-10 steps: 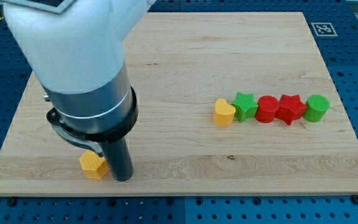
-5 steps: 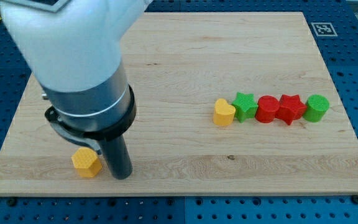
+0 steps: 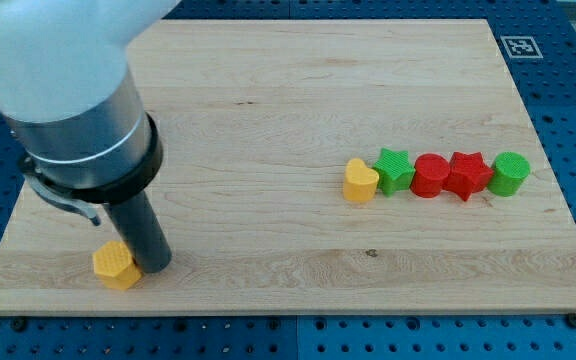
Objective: Push the yellow hexagon to the bottom left of the board
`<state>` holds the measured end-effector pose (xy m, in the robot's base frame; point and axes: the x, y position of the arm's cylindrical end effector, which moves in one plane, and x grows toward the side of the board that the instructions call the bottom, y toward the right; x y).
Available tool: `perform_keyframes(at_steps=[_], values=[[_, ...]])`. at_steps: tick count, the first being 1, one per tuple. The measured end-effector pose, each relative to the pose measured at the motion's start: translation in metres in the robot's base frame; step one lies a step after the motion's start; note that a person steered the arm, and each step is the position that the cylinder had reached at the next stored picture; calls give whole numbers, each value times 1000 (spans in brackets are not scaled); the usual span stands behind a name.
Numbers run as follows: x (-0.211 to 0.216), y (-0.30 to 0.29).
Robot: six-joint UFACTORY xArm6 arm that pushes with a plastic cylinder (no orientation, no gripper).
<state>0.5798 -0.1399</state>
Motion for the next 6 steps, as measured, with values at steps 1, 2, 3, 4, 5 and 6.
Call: perform_keyframes(at_steps=[1, 2, 3, 4, 5, 6], values=[[9, 5], [21, 3], [21, -11], [13, -14], [11, -11], [-2, -16]])
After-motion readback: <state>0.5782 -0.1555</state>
